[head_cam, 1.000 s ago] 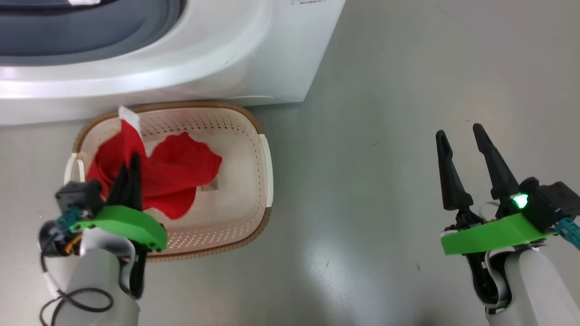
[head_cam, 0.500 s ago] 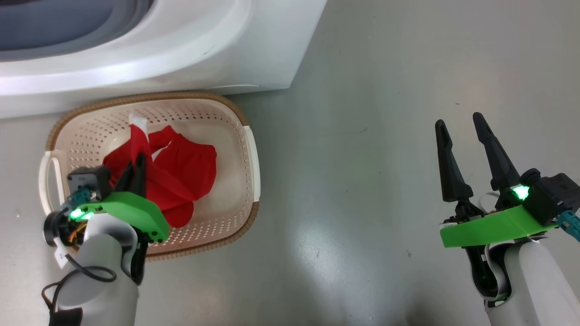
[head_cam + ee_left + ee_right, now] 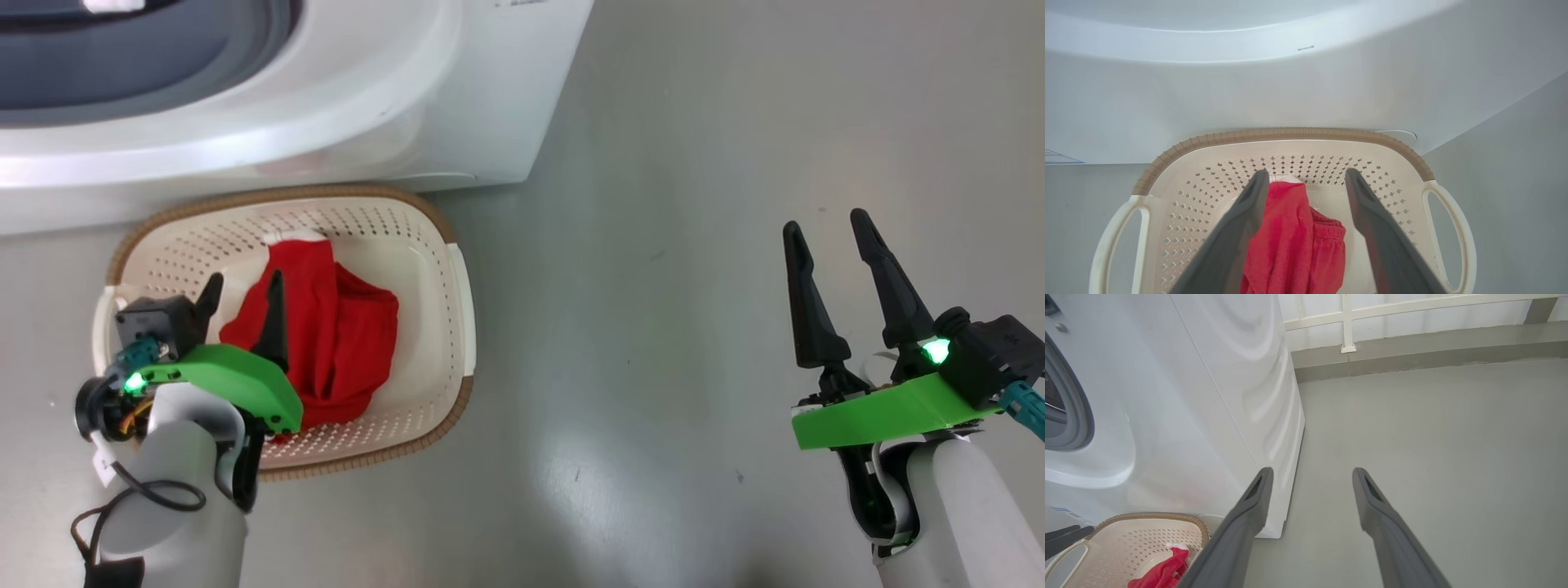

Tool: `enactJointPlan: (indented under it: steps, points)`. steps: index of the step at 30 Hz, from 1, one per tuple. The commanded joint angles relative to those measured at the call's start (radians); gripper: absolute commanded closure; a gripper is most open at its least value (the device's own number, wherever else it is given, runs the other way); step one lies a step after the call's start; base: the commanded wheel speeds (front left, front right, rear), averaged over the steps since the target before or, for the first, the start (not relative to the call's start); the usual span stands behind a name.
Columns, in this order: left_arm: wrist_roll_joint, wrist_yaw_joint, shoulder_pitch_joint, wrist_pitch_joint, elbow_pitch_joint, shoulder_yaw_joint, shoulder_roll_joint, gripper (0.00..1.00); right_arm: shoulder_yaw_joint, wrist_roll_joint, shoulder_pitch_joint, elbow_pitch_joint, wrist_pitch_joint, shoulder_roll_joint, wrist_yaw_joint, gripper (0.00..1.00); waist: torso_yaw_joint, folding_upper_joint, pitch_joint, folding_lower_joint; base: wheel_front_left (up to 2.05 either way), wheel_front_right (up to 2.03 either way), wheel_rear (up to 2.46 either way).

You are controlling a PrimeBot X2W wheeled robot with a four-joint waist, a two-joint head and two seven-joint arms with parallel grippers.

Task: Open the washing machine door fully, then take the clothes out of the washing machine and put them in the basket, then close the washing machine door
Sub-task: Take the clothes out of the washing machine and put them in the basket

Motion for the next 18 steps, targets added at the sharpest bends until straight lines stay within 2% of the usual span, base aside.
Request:
enactJointPlan:
  steps: [1, 18]
  points:
    - [-0.005, -0.005, 0.046, -0.006, -0.028, 0.022, 0.033, 0.0, 0.025, -0.006, 0.024, -0.016, -0.006, 0.0, 0.007, 0.0, 0.005, -0.0001, -0.026, 0.0, 0.0, 0.0, 0.0]
    - [0.01, -0.005, 0.208, -0.006, -0.255, 0.05, 0.019, 0.0, 0.025, -0.037, 0.099, 0.022, -0.006, 0.0, 0.007, 0.0, 0.037, -0.0001, -0.229, 0.0, 0.0, 0.0, 0.0]
